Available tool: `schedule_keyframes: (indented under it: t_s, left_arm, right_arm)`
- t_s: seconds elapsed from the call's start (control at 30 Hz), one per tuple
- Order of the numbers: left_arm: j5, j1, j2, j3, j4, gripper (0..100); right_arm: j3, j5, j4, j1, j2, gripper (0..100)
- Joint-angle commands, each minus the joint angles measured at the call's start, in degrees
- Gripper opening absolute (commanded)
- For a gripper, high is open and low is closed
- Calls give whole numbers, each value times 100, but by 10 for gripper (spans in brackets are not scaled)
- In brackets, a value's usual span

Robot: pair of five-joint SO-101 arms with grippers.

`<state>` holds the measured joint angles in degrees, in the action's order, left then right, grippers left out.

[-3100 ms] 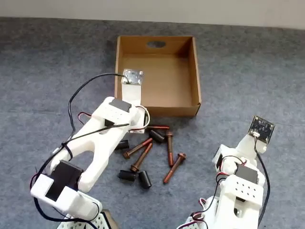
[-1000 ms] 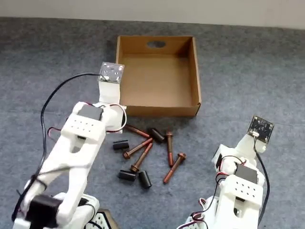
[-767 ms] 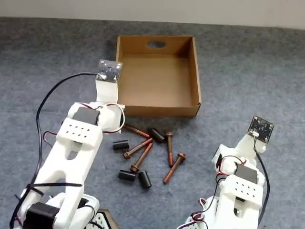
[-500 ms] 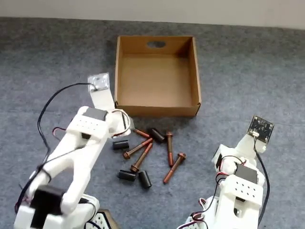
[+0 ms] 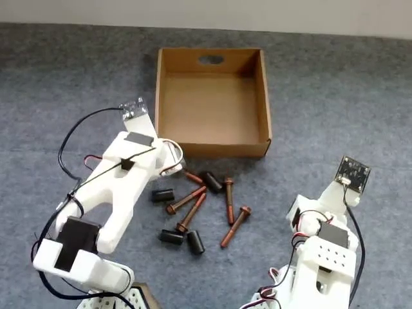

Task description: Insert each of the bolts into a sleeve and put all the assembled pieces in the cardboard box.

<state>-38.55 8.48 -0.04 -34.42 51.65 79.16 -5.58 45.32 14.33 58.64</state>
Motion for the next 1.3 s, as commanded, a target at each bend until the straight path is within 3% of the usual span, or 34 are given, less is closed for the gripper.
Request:
schedule_keyframes:
  t_s: [0.0,0.3,0.53,0.73,1.07,1.27]
  left_arm:
    - [-44,84,22,215,-88,252]
    - [-35,681,567,391,-70,248]
    - [35,673,892,558,-62,1]
    - [211,673,831,602,413,7]
    - [264,541,-1138,558,1459,10]
    - [1354,-13,-2220,418,1635,11]
  right_arm:
    - [-22,9,-84,-31,57,6]
    - [-22,9,-84,-31,57,6]
    - [-22,9,-84,-22,57,6]
    - [-22,9,-84,-22,57,6]
    - [-22,18,-84,-22,57,6]
    - [-22,18,-84,-22,57,6]
